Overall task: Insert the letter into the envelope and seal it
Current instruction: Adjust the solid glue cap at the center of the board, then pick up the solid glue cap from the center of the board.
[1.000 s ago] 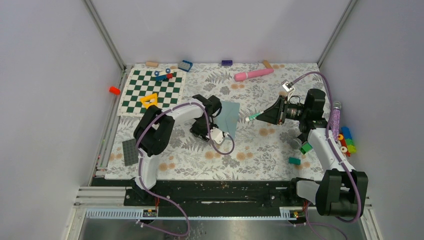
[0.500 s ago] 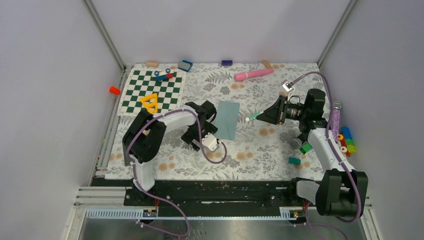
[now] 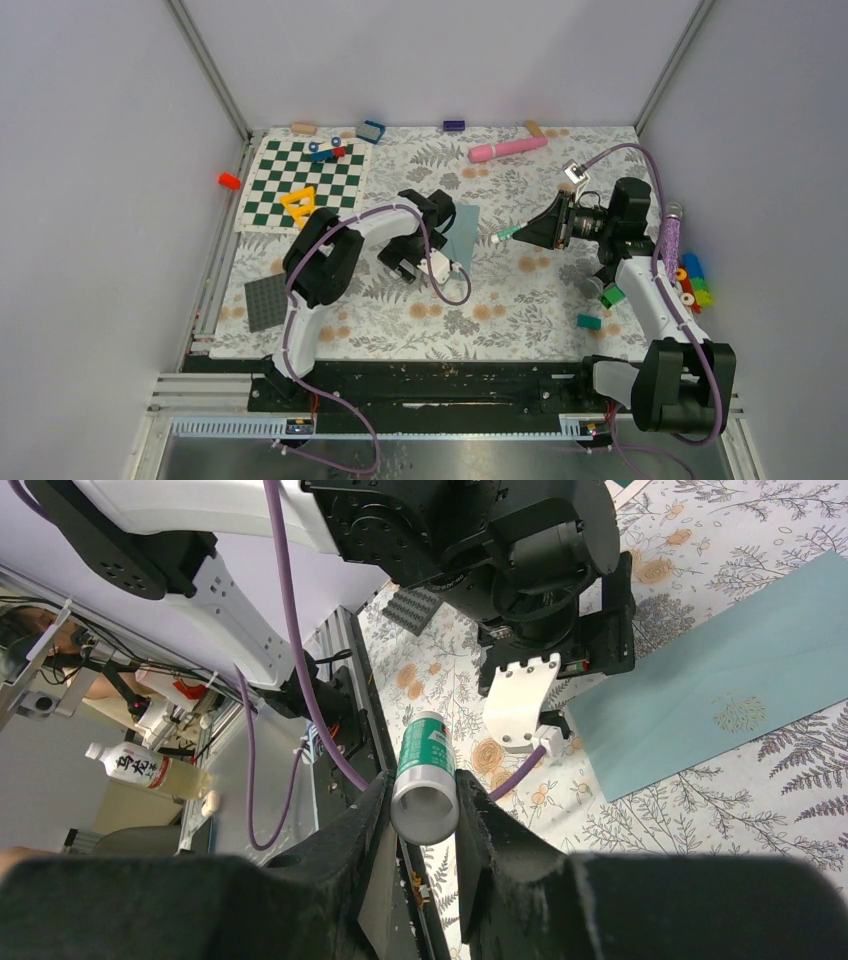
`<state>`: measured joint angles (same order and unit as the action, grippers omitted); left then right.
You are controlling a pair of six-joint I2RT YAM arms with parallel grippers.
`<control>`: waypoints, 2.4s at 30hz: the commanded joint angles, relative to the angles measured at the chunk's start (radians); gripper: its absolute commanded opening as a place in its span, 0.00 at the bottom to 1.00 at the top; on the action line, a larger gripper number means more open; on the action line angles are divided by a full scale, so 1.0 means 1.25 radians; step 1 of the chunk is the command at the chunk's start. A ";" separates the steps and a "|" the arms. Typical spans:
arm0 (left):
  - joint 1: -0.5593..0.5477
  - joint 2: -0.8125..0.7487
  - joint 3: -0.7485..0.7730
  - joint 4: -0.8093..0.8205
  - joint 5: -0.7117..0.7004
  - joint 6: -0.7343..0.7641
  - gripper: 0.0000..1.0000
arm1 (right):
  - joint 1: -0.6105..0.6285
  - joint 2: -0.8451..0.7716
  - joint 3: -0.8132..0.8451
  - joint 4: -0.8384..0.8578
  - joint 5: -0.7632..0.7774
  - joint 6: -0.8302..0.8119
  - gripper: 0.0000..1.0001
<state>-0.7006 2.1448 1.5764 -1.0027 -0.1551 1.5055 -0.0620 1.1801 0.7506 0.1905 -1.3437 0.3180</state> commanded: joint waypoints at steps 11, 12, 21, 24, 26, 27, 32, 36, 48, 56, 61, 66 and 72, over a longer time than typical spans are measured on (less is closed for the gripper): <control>0.088 -0.107 -0.055 0.018 0.117 -0.037 0.99 | -0.004 -0.015 0.030 0.003 0.010 -0.001 0.18; 0.103 -0.125 -0.054 0.033 0.120 -0.047 0.99 | -0.004 -0.018 0.029 0.003 0.011 0.000 0.18; 0.303 -0.467 -0.063 0.335 0.433 -0.395 0.99 | -0.004 -0.020 0.029 0.003 0.015 0.003 0.18; 0.333 -0.538 -0.088 0.412 0.450 -0.658 0.99 | -0.004 -0.020 0.031 0.001 0.016 0.003 0.18; 0.332 -0.548 -0.103 0.404 0.427 -0.695 0.99 | -0.004 -0.025 0.031 0.001 0.018 0.002 0.18; 0.333 -0.543 -0.104 0.381 0.440 -0.684 0.99 | -0.004 -0.027 0.031 0.001 0.018 0.001 0.18; 0.331 -0.518 -0.202 0.345 0.514 -0.607 0.99 | -0.006 -0.031 0.031 -0.022 0.023 -0.020 0.18; 0.322 -0.521 -0.328 0.346 0.580 -0.384 0.99 | -0.007 -0.028 0.034 -0.040 0.026 -0.037 0.18; 0.222 -0.474 -0.489 0.337 0.551 0.017 0.97 | -0.012 -0.020 0.042 -0.070 0.032 -0.060 0.18; 0.180 -0.378 -0.432 0.298 0.490 0.063 0.90 | -0.013 -0.022 0.040 -0.070 0.031 -0.062 0.18; 0.176 -0.343 -0.396 0.285 0.470 0.068 0.84 | -0.013 -0.025 0.040 -0.070 0.028 -0.061 0.18; 0.170 -0.319 -0.381 0.257 0.460 0.086 0.78 | -0.013 -0.022 0.039 -0.068 0.027 -0.061 0.18; 0.154 -0.269 -0.312 0.163 0.454 0.099 0.69 | -0.013 -0.020 0.040 -0.069 0.028 -0.061 0.18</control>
<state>-0.4919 1.7782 1.1259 -0.7128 0.4152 1.5890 -0.0723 1.1679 0.7597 0.0944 -1.3170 0.2562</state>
